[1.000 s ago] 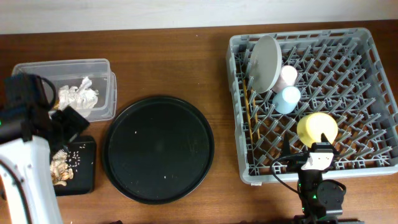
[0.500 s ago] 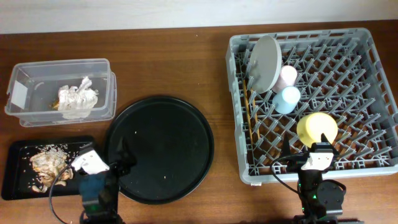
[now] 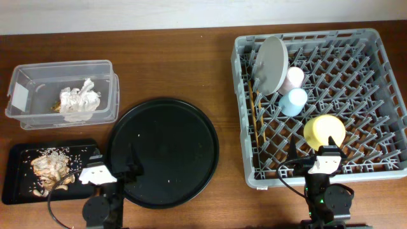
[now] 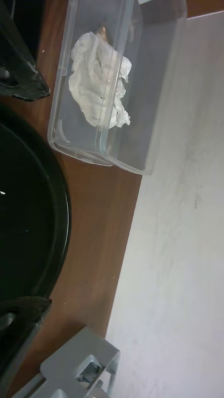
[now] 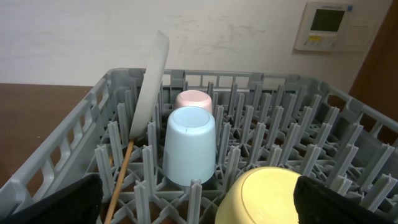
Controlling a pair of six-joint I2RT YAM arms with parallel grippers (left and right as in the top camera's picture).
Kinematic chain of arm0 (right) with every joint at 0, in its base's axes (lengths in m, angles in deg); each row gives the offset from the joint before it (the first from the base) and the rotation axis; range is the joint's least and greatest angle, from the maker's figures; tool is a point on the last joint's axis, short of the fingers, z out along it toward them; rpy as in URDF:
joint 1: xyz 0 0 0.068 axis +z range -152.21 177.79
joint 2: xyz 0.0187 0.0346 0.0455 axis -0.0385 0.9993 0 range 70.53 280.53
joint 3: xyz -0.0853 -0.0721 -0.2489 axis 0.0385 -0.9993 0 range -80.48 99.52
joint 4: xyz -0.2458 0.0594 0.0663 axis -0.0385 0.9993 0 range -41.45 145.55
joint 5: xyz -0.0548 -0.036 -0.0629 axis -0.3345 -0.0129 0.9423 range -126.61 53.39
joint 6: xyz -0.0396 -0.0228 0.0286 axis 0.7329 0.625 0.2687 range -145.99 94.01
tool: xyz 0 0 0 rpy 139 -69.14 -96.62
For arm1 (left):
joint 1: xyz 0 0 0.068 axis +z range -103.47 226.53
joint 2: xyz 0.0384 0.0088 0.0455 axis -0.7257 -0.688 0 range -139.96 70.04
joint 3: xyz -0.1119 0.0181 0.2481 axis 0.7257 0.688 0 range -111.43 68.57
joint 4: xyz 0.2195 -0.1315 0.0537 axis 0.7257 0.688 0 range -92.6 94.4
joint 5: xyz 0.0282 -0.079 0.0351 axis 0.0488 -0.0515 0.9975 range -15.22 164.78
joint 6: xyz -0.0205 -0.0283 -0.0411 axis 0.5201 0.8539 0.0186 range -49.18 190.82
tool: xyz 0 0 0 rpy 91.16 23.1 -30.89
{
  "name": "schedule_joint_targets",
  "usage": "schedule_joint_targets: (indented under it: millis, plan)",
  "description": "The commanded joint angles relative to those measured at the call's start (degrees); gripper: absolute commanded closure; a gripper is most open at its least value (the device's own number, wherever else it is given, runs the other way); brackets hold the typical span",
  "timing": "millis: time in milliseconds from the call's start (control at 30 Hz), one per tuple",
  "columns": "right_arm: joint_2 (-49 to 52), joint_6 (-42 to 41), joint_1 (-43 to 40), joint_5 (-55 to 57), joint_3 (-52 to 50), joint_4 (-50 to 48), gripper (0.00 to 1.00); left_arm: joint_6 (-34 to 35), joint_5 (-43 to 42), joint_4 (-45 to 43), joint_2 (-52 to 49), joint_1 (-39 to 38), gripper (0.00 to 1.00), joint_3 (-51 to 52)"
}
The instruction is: Sort waste into correct bins and load items into the dishwasher rack
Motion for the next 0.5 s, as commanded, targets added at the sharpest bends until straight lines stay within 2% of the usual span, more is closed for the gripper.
schedule_joint_targets:
  millis: [0, 67, 133, 467]
  plan:
    - [-0.48, -0.02, -0.42, 0.31, -0.48, 0.17, 0.02, -6.75, -1.01, 0.07, 0.68, -0.37, 0.01, 0.57]
    - [-0.48, -0.02, -0.42, 0.31, -0.48, 0.20, 0.02, -12.63, -1.01, 0.07, 0.68, -0.39, 0.01, 0.55]
    - [-0.48, -0.02, -0.42, 0.31, -0.48, 0.17, 0.02, -15.34, -1.03, 0.09, 0.68, -0.39, 0.01, 0.57]
    - [-0.48, -0.02, -0.42, 0.31, -0.48, 0.20, 0.02, -15.76, -1.01, 0.02, 0.66, -0.37, 0.01, 0.55]
